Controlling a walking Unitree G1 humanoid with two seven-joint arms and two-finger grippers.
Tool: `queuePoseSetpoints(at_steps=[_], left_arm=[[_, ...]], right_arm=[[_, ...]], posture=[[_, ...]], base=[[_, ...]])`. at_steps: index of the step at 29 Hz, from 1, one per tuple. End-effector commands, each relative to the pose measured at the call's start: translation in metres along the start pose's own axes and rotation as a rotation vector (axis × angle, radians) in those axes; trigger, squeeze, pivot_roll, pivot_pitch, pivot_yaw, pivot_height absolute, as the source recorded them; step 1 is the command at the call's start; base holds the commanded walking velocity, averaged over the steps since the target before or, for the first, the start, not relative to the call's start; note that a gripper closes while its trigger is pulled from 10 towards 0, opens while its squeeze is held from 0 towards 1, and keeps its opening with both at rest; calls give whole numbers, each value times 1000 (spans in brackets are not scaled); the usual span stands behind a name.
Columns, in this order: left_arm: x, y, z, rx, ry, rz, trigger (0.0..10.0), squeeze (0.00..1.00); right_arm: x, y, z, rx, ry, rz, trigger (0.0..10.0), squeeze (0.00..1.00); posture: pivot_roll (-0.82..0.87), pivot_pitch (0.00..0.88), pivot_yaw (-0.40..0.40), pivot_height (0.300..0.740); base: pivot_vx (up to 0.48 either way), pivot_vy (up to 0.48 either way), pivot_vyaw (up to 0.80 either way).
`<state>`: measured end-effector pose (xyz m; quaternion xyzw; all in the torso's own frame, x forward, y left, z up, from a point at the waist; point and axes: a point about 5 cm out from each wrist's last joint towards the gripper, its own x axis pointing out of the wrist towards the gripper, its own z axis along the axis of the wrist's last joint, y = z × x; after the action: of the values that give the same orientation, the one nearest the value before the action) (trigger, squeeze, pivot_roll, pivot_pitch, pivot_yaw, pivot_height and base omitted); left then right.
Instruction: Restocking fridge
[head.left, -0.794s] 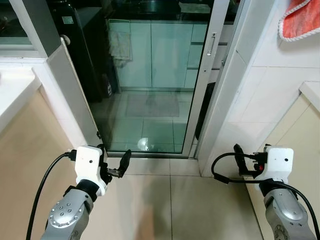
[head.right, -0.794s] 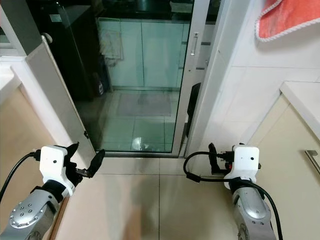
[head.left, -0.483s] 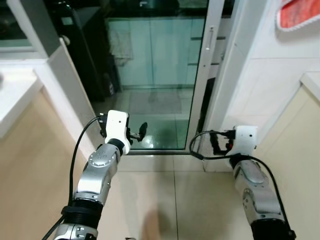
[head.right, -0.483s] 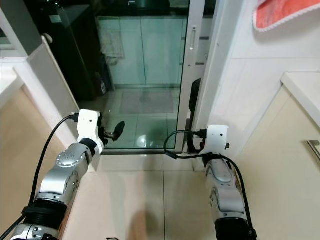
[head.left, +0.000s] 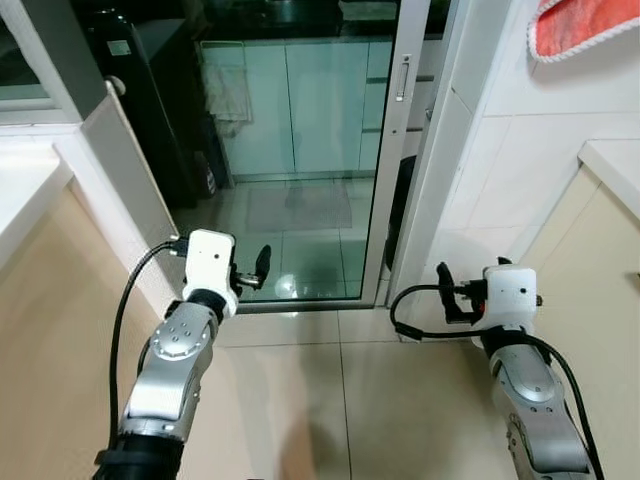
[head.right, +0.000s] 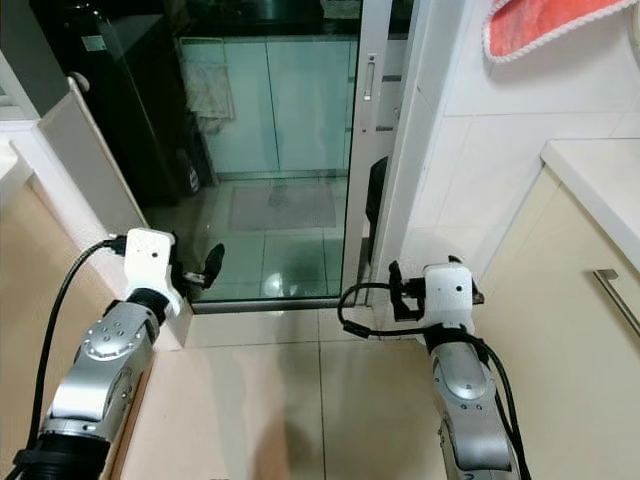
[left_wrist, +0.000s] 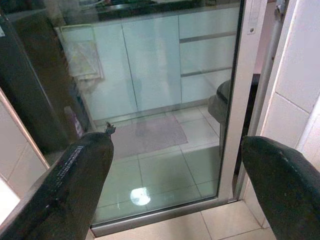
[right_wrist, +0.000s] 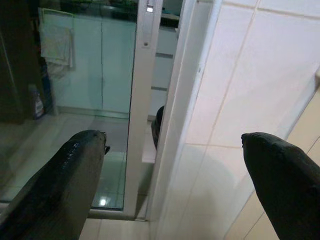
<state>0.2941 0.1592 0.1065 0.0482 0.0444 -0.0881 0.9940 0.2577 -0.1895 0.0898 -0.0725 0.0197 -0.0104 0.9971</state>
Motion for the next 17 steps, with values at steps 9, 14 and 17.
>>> queuePoseSetpoints(at_steps=[9,14,17], left_arm=[[0,0,0,3,10,35,10000,1000],[11,-1,-9,-27,48,48,10000,0],[15,-9,1,-60,15,-24,10000,0]], right_arm=[[2,-7,-7,91,9,-25,10000,1000],[11,-1,-5,57,28,-2,10000,0],[18,-1,-3,77,31,-31,10000,0]], posture=[[-151,0,66,740],[-149,0,72,740],[-129,0,83,740]], base=[[0,0,0],[0,0,0],[0,0,0]])
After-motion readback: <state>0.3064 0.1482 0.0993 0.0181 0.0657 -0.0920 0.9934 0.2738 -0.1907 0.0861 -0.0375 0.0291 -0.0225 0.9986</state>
